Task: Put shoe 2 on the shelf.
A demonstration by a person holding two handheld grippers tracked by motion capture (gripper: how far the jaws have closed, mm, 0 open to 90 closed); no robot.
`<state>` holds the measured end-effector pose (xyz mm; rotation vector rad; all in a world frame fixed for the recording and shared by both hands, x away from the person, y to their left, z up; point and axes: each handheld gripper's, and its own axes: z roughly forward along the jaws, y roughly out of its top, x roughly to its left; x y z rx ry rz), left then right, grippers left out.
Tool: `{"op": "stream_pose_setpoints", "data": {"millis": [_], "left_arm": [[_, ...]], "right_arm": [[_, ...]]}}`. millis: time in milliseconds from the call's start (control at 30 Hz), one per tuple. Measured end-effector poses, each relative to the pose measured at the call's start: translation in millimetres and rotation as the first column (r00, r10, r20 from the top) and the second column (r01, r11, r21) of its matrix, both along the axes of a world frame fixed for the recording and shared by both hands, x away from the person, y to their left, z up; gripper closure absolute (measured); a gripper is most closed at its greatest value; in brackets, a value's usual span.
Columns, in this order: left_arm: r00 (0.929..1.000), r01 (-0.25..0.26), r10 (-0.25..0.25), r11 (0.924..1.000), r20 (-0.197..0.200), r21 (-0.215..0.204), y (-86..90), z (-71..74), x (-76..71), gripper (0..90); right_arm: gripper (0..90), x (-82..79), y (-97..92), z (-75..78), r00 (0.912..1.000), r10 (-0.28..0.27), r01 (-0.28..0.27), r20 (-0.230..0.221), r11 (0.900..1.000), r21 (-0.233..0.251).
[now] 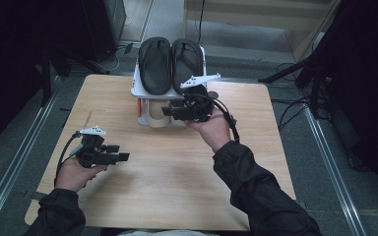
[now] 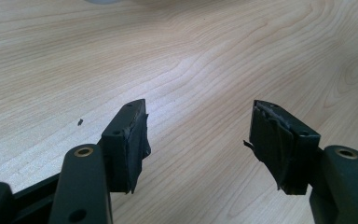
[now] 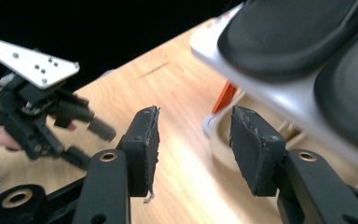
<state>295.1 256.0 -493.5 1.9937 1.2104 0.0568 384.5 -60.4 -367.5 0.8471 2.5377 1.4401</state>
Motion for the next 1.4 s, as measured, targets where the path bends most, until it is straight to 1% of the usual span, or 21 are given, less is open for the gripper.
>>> {"op": "stream_pose_setpoints", "data": {"millis": [33,67,133,233,400,600,667,800,833,933,967,1000,1133,1167,1200,1233,1267,1300,1333,1367,1400], "left_arm": [[1.0,0.0,0.0,1.0,0.0,0.0,0.0,0.0,0.0,37.6],[1.0,0.0,0.0,1.0,-0.001,0.002,-0.2,-0.6,0.5,37.6],[1.0,0.001,-0.001,1.0,-0.004,0.0,-0.4,-0.8,0.9,37.6],[1.0,0.002,-0.002,1.0,-0.006,0.001,-1.0,-1.2,1.0,37.6],[1.0,0.006,-0.006,1.0,-0.006,0.003,-1.9,-1.5,1.6,37.6],[1.0,-0.001,0.001,1.0,0.0,0.003,-2.8,-1.6,1.3,37.5],[1.0,-0.001,0.001,1.0,0.0,0.0,-3.2,-1.8,1.3,37.5],[1.0,0.001,-0.001,1.0,-0.006,-0.003,-4.0,-1.9,1.0,37.4],[1.0,0.001,-0.001,1.0,-0.006,-0.003,-4.0,-1.9,1.0,37.4],[1.0,-0.004,0.004,1.0,-0.001,-0.006,-2.5,-1.3,0.6,37.3],[1.0,-0.004,0.004,1.0,-0.001,-0.006,-2.5,-1.3,0.6,37.2],[1.0,-0.009,0.009,0.9999,0.002,-0.006,-1.4,-1.0,0.4,37.1],[1.0,-0.009,0.009,0.9999,0.003,-0.006,-1.0,-0.8,0.3,37.1],[1.0,-0.007,0.007,1.0,0.003,-0.005,-1.3,-0.9,0.4,37.0],[1.0,-0.005,0.005,1.0,0.003,-0.003,-1.1,-0.9,0.4,37.0],[1.0,-0.005,0.005,1.0,0.003,-0.003,-1.1,-0.9,0.4,37.0],[1.0,-0.005,0.005,1.0,0.003,-0.003,-0.6,-0.8,0.5,37.0],[1.0,-0.005,0.005,1.0,0.003,-0.003,-0.6,-0.8,0.5,37.0],[1.0,-0.006,0.006,1.0,0.004,-0.004,0.0,-0.9,0.7,37.0],[1.0,-0.006,0.006,1.0,0.004,-0.004,0.0,-0.9,0.7,37.0],[1.0,-0.007,0.007,1.0,0.004,-0.004,0.1,-0.9,0.8,37.0]], "right_arm": [[53.0,0.0,0.0,0.0,1.0,0.0,0.0,0.0,1.0,0.0],[53.0,-2.0,-3.9,-5.5,0.9999,0.002,-0.002,-0.017,1.0,0.004],[53.0,-4.4,-8.3,-10.3,0.9997,-0.001,0.001,-0.025,1.0,0.004],[52.4,-7.1,-12.5,-14.6,0.9997,-0.005,0.006,-0.024,1.0,0.006],[51.9,-17.6,-19.9,-27.8,0.9994,0.012,-0.012,-0.033,0.9997,-0.021],[52.0,-28.3,-29.2,-38.4,0.9989,0.029,-0.029,-0.036,0.9996,-0.003],[52.4,-31.9,-32.4,-42.1,0.9983,0.038,-0.037,-0.046,0.9993,0.005],[52.3,-40.4,-37.2,-50.8,0.9974,0.055,-0.056,-0.047,0.9984,-0.012],[52.3,-40.4,-37.2,-50.8,0.9974,0.055,-0.056,-0.047,0.9984,-0.012],[52.0,-48.5,-43.5,-59.4,0.9966,0.066,-0.066,-0.049,0.9978,-0.007],[52.0,-48.5,-43.5,-59.4,0.9966,0.066,-0.066,-0.049,0.9978,-0.007],[52.0,-51.2,-47.0,-63.8,0.9971,0.063,-0.063,-0.043,0.998,-0.005],[52.0,-53.5,-55.5,-71.8,0.9973,0.061,-0.061,-0.041,0.9981,-0.007],[52.0,-54.1,-57.6,-73.4,0.998,0.055,-0.056,-0.029,0.9984,-0.012],[52.0,-54.9,-60.1,-74.8,0.9986,0.053,-0.053,-0.005,0.9983,-0.026],[52.0,-54.9,-60.1,-74.8,0.9986,0.053,-0.053,-0.005,0.9983,-0.026],[52.0,-55.4,-64.9,-77.9,0.9985,0.055,-0.055,0.006,0.9981,-0.029],[52.0,-55.4,-64.9,-77.9,0.9985,0.055,-0.055,0.006,0.9981,-0.029],[51.9,-54.7,-71.1,-81.2,0.9989,0.048,-0.048,0.003,0.9987,-0.019],[51.9,-54.7,-71.1,-81.2,0.9989,0.048,-0.048,0.003,0.9987,-0.019],[51.6,-54.1,-75.9,-83.2,0.9993,0.037,-0.037,-0.002,0.9992,-0.012]]}}
